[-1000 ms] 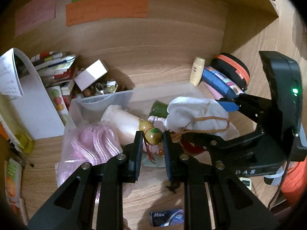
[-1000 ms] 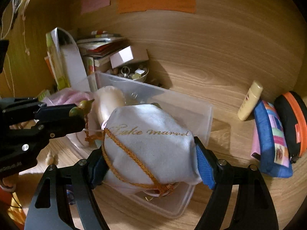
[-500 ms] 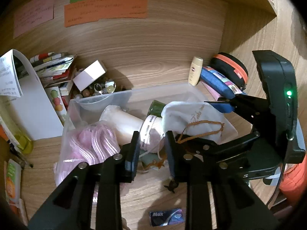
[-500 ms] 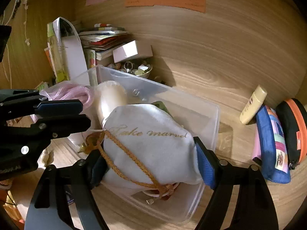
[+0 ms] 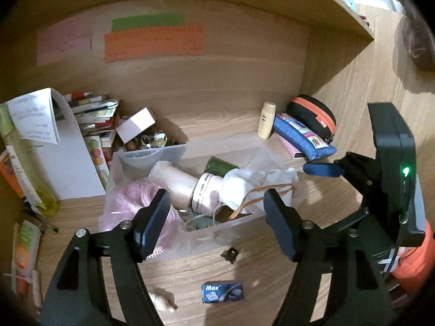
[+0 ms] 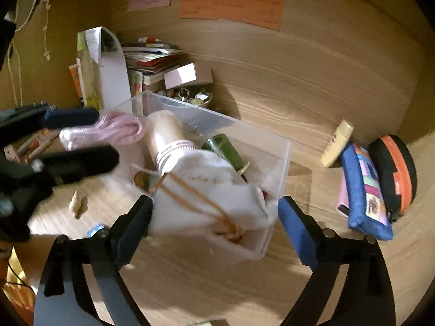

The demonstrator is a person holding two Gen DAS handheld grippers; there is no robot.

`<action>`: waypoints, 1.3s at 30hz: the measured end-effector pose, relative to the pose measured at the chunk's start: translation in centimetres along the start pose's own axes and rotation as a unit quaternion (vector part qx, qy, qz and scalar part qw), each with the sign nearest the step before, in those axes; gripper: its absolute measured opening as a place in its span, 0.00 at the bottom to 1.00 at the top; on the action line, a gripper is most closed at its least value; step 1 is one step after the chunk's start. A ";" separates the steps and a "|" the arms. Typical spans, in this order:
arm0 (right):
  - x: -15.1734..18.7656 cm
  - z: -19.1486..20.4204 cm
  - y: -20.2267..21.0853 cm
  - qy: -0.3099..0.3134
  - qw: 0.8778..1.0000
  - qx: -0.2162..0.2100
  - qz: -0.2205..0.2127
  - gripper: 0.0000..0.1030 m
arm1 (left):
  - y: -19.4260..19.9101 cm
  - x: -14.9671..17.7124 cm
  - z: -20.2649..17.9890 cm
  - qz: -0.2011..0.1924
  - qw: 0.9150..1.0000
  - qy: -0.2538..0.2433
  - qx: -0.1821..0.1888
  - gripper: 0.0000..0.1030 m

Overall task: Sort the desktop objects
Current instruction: 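Withdraw both open tools from the bin toward the remaining items, then grasp the white seashell with left tool while right tool grasps the white domino tile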

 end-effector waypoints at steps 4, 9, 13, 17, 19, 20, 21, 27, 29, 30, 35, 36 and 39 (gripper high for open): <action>1.2 0.2 0.9 -0.003 1.000 0.006 0.003 0.89 | 1.1 0.2 0.3 -0.005 1.000 0.000 -0.017 0.87; 3.3 0.7 1.7 -0.014 1.000 -0.002 0.007 0.89 | 2.3 1.3 1.2 -0.008 0.999 -0.008 -0.051 0.91; 5.5 0.8 2.5 -0.013 1.000 0.008 0.019 0.89 | 3.6 2.2 3.8 -0.009 0.997 0.004 -0.078 0.92; 7.5 0.2 3.3 -0.031 0.999 0.008 0.027 0.89 | 4.5 3.9 6.8 -0.002 0.996 0.014 -0.088 0.92; 8.8 0.1 3.3 -0.043 0.998 0.004 0.035 0.89 | 4.4 5.7 8.1 0.017 0.995 0.015 -0.092 0.92; 9.3 0.0 3.2 -0.046 0.998 0.003 0.038 0.89 | 4.1 6.8 8.5 0.031 0.995 0.015 -0.093 0.92; 9.8 0.0 3.1 -0.048 0.998 0.002 0.041 0.89 | 3.8 7.8 8.7 0.044 0.995 0.013 -0.094 0.91; 12.6 0.1 2.1 -0.064 0.996 -0.007 0.066 0.89 | 1.6 11.9 8.2 0.105 0.991 0.004 -0.088 0.77; 12.9 0.1 1.9 -0.065 0.995 -0.004 0.070 0.88 | 0.8 12.5 7.9 0.120 0.989 0.004 -0.082 0.73; 13.0 0.0 1.8 -0.064 0.995 -0.003 0.070 0.88 | 0.4 12.8 7.6 0.128 0.989 0.005 -0.078 0.71; 12.9 0.4 1.6 -0.059 0.996 -0.019 0.066 0.73 | -0.7 13.0 6.6 0.146 0.987 0.005 -0.063 0.54; 12.9 0.5 1.5 -0.060 0.996 -0.023 0.067 0.69 | -0.9 13.0 6.5 0.147 0.987 0.003 -0.064 0.52; 12.7 0.8 1.5 -0.053 0.996 -0.030 0.067 0.53 | -1.4 13.1 6.2 0.152 0.987 -0.001 -0.058 0.44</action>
Point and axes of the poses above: each gripper's, at about its wrist camera, not at the fingertips, and y roughly against the way its jaws point, z to its left, x to its underside, the point moved 10 cm from there along -y, roughly the way its jaws point, and after that the axes turned 15 degrees about -x, right-handed, at the moved point
